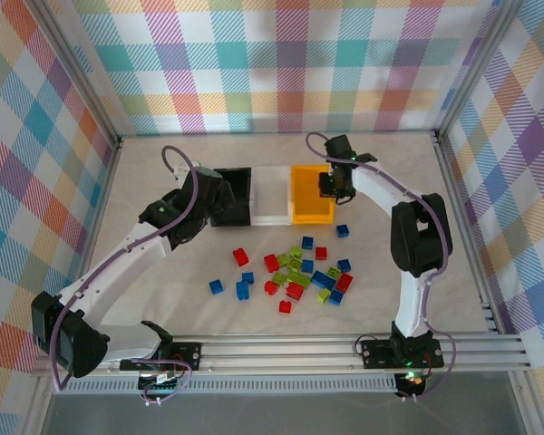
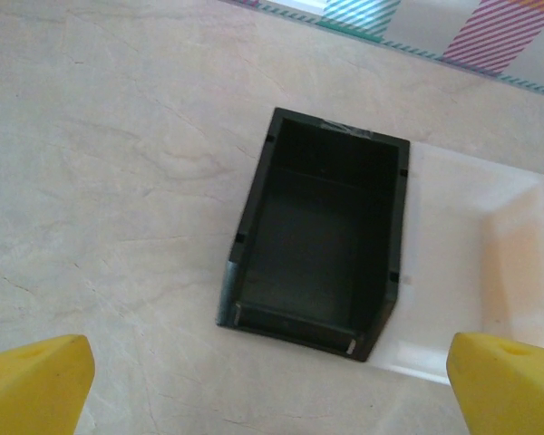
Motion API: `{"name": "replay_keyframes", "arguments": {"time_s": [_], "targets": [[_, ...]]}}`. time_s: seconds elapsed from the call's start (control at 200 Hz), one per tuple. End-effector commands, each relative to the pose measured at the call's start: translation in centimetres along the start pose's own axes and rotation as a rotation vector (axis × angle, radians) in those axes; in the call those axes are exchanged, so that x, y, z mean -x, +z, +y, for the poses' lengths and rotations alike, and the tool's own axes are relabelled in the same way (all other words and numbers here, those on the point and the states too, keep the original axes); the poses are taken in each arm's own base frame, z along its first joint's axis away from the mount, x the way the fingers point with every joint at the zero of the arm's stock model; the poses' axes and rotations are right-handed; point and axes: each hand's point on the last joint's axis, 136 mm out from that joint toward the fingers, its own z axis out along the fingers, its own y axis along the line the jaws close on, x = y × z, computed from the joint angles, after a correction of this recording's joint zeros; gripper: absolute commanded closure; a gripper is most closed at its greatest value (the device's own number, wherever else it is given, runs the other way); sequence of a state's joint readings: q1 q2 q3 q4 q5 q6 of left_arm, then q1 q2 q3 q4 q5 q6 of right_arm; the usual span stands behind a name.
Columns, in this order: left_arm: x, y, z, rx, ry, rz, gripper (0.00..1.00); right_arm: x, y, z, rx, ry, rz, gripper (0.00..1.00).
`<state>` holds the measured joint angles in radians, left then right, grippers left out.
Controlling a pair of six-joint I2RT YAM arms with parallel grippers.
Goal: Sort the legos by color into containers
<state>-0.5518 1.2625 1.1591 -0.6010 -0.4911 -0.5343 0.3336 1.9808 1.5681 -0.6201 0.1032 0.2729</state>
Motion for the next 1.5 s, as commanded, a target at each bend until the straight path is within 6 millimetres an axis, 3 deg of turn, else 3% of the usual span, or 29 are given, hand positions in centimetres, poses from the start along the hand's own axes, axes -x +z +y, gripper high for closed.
{"name": "replay_keyframes", "arguments": {"time_s": [0.0,0.425,0.495,0.63,0.705,0.81,0.96,1.04,1.19,1.36,1.495], "targets": [[-0.6,-0.2,1.0,0.022,0.006,0.013,0.0,0.9,-2.5,0.5,0.088,-0.056,-0.025,1.0],[-0.8,-0.2,1.4,0.038,0.008,0.012,0.0,0.5,-0.6,0.1,0.089,-0.014,0.002,1.0],[-0.8,-0.2,1.4,0.037,0.01,0.012,0.0,0.2,-0.4,0.1,0.091,0.001,0.005,0.9],[-0.8,-0.1,1.3,0.038,0.009,0.012,0.0,-0.4,-0.2,0.0,0.09,0.034,0.014,0.89],[-0.8,0.0,1.3,0.038,0.01,0.013,0.0,-0.5,-0.1,-0.1,0.09,0.049,0.015,0.8],[-0.7,-0.1,1.3,0.038,0.007,0.011,0.0,0.0,-0.6,-0.2,0.084,0.055,-0.008,0.59],[-0.1,-0.6,1.0,0.016,-0.02,-0.006,0.0,1.6,-3.3,-0.1,0.085,0.06,-0.091,0.42],[0.0,-0.9,0.8,-0.005,-0.048,-0.008,0.0,1.4,-4.8,0.1,0.108,0.078,-0.112,0.37],[-0.6,-1.4,-0.9,-0.128,-0.003,0.019,0.0,-2.0,-6.2,-0.2,0.111,0.132,-0.097,0.35],[-1.3,-1.7,0.0,-0.135,-0.047,-0.005,0.0,-7.4,-7.1,-1.8,0.074,0.188,-0.066,0.35],[-2.1,-1.5,0.7,-0.115,-0.076,0.028,0.0,-11.2,-6.6,-3.1,0.038,0.199,-0.025,0.35]]}}
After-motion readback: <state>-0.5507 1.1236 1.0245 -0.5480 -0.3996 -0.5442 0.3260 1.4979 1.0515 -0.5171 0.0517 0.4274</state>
